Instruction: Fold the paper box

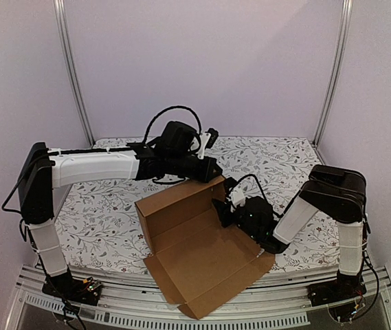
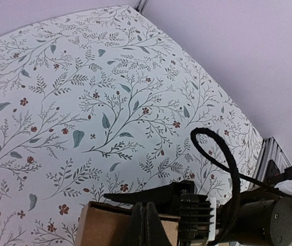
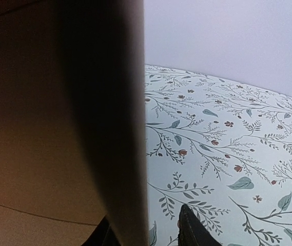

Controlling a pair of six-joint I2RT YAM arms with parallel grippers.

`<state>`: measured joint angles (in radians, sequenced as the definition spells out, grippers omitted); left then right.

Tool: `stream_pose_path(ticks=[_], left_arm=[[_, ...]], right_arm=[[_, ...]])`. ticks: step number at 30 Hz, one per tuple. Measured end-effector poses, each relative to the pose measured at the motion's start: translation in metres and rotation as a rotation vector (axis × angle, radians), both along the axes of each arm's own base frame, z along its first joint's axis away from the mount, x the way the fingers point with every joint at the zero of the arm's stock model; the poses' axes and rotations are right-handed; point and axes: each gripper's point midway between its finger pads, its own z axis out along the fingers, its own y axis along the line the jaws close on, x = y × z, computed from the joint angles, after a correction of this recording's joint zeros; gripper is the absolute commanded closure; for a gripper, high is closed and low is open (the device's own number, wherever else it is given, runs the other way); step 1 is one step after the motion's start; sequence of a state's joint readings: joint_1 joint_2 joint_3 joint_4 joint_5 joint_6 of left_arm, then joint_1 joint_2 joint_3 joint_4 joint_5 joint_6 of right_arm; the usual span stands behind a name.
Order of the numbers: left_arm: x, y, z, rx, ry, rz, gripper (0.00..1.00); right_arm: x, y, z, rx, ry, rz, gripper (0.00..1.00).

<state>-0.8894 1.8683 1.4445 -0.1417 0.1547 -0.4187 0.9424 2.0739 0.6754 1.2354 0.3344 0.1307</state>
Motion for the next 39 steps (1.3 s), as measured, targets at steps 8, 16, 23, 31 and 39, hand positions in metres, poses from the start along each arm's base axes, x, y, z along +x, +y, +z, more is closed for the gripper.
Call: stream_pose_path(ticks=[8, 16, 23, 31, 39], left_arm=[[0.0012, 0.0006, 0.0002, 0.002, -0.004, 0.006, 1.0], [0.0025, 0.0012, 0.0008, 0.004, -0.007, 0.013, 1.0], [0.003, 0.0018, 0.0006, 0.007, -0.008, 0.016, 1.0], [0.0033, 0.0019, 0.0006, 0.007, -0.008, 0.018, 1.0], [0.0037, 0.0024, 0.0006, 0.009, -0.01, 0.021, 1.0]], right_arm=[[0.0017, 0.0023, 0.0003, 0.006, -0.004, 0.0, 0.69], [0.0037, 0.005, 0.0007, 0.012, -0.009, 0.0, 0.81], [0.0038, 0.0078, 0.0007, 0.021, -0.01, 0.005, 1.0], [0.0036, 0.0088, 0.0006, 0.021, -0.01, 0.009, 0.84], [-0.0004, 0.0048, 0.0012, -0.006, 0.001, 0.015, 0.42]])
